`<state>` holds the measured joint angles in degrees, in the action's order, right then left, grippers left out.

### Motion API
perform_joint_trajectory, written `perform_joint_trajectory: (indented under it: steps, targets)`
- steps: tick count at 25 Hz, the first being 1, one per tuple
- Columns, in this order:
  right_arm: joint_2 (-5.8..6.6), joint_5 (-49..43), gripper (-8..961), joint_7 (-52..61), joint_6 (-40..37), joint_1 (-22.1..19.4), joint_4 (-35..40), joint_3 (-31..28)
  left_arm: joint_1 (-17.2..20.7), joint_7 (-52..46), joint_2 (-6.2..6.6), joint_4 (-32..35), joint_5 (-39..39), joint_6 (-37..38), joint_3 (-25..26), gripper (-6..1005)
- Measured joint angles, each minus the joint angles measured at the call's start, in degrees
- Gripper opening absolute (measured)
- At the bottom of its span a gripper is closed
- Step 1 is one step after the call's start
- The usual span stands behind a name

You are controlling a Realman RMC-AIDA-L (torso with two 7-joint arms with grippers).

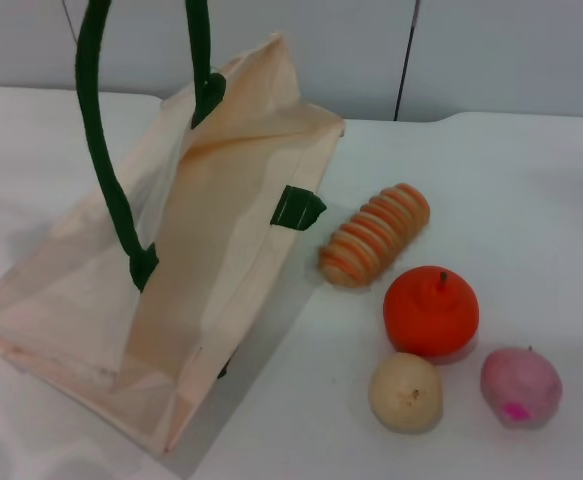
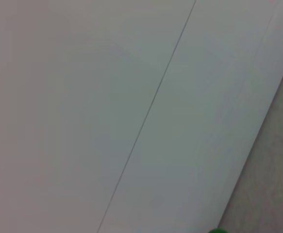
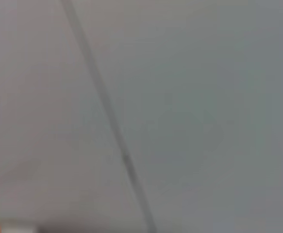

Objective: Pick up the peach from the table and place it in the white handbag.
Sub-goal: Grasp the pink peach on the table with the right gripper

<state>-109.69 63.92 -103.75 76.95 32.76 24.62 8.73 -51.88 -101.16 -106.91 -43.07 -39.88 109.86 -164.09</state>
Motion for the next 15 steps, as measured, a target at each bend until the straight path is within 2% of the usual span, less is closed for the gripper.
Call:
perform_joint_trajectory:
  steps: [2,4,8,15]
  targets:
    - [1.46,-4.6,822,0.1,4.4,0.0,0.3,0.1,0.0,0.0,0.0,0.0,0.1,0.0,0.0,128]
    - [1.97,-9.2,821,-0.2,8.0,0.0,1.5,0.6,0.1,0.0,-0.03,0.0,0.1,0.0,0.0,128]
    - [1.53,-16.3,819,-0.8,10.9,0.1,3.3,2.9,0.5,0.0,-0.05,0.0,0.9,0.0,0.0,129]
    - [1.03,-22.4,816,-2.0,13.4,0.7,3.6,6.2,0.4,-0.3,-0.05,-0.1,2.0,-0.3,0.0,131]
